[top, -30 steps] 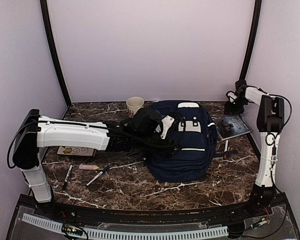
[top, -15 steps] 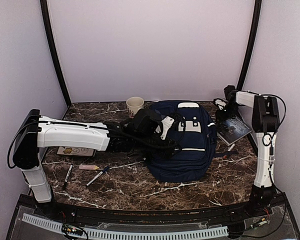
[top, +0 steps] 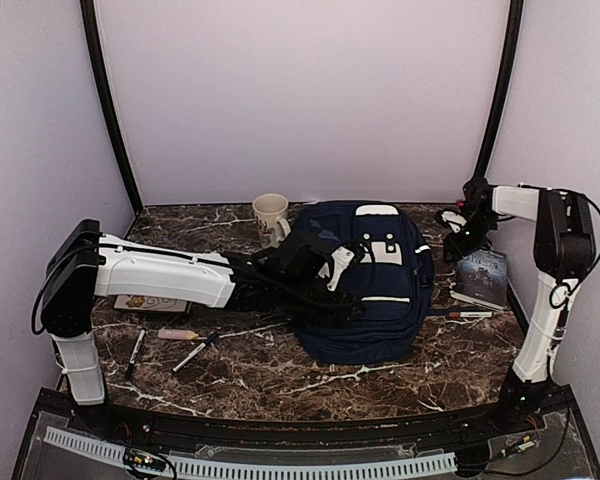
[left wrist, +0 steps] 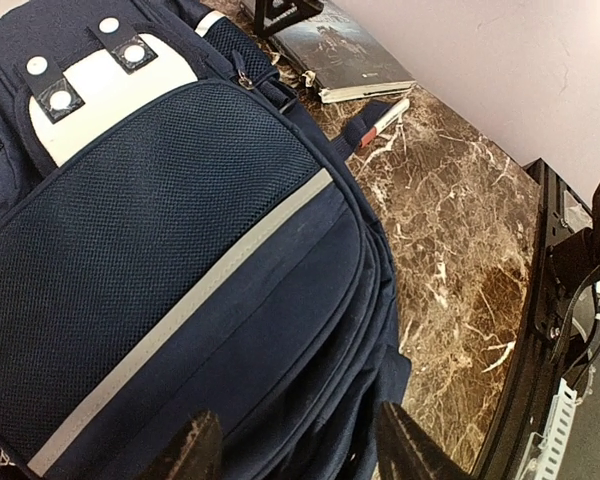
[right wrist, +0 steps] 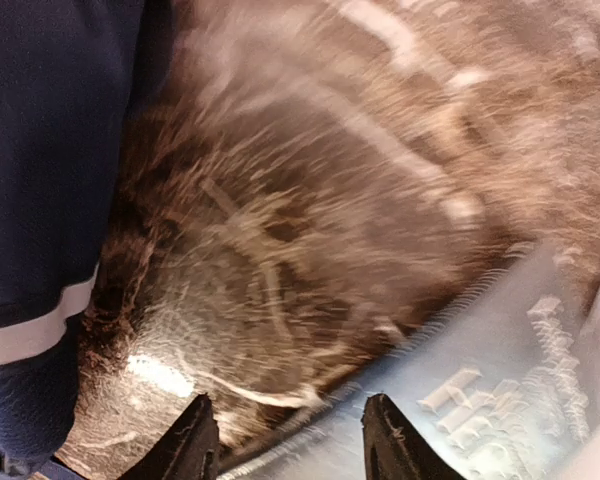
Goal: Pack the student bag
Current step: Move the book to the corner of the board.
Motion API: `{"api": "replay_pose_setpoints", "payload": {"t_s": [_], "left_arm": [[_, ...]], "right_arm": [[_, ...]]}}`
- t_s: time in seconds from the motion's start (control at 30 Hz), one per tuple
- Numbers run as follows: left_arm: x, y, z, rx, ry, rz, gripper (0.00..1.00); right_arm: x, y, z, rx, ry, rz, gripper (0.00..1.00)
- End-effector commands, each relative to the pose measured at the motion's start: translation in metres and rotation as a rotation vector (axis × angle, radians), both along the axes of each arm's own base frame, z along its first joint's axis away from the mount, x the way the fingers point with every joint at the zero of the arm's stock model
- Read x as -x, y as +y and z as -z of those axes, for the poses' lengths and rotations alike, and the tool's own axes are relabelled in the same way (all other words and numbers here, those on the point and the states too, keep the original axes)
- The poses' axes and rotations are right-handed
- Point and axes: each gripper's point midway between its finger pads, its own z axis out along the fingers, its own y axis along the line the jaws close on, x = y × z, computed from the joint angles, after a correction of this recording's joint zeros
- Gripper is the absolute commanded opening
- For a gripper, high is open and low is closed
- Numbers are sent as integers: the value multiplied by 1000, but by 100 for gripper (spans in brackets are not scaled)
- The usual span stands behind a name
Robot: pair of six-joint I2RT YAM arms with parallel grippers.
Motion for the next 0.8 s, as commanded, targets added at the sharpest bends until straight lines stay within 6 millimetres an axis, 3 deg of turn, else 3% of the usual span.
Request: {"api": "replay_pose_setpoints", "payload": {"t_s": [0.0, 0.17, 0.4, 0.6, 0.77], "left_arm": [[1, -12, -23, 59, -18, 21, 55], [4, -6, -25, 64, -20, 9, 55], [8, 4, -22, 65, -10, -9, 55], [10, 9, -23, 68, -13, -20, 55], [11, 11, -23, 67, -15, -26, 55]], "right_arm": [[-29, -19, -45, -1, -150, 80, 52], [-56, -67, -50, 60, -201, 247, 56], [-94, -121, -30, 43, -198, 422, 59], [-104, -140, 0, 4, -136, 519, 60], [-91, -132, 19, -94, -27, 538, 58]]}}
